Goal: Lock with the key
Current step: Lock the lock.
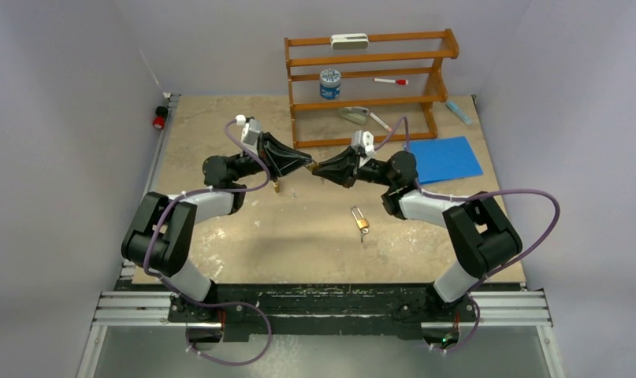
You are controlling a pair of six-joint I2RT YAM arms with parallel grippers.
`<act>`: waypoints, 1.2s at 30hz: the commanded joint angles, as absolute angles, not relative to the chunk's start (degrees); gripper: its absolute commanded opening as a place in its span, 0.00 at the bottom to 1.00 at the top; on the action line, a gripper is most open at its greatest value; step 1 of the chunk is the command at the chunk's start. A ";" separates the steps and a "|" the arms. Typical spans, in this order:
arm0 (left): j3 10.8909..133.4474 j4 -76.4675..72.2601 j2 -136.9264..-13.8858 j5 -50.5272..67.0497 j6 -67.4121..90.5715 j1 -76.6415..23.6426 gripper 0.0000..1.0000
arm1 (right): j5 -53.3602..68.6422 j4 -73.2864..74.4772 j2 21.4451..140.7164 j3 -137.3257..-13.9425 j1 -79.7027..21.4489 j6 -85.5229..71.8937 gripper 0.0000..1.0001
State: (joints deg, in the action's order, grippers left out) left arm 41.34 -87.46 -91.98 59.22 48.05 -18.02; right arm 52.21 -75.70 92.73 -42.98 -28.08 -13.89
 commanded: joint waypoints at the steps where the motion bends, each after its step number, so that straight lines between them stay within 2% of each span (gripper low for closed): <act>1: 42.48 -99.31 -93.67 61.45 50.45 -19.74 0.00 | 51.21 -81.13 90.96 -47.15 -28.35 -14.49 0.00; 11: 41.12 -99.29 -94.51 61.10 46.92 -20.87 0.00 | 53.26 -81.92 89.94 -50.74 -28.89 -17.19 0.00; 25: 45.91 -99.27 -91.51 62.73 49.42 -19.25 0.00 | 56.34 -69.05 86.44 -48.98 -29.10 -13.29 0.00; 36: 49.84 -99.28 -90.18 63.87 51.10 -17.41 0.00 | 58.86 -65.33 86.88 -48.47 -29.09 -12.66 0.00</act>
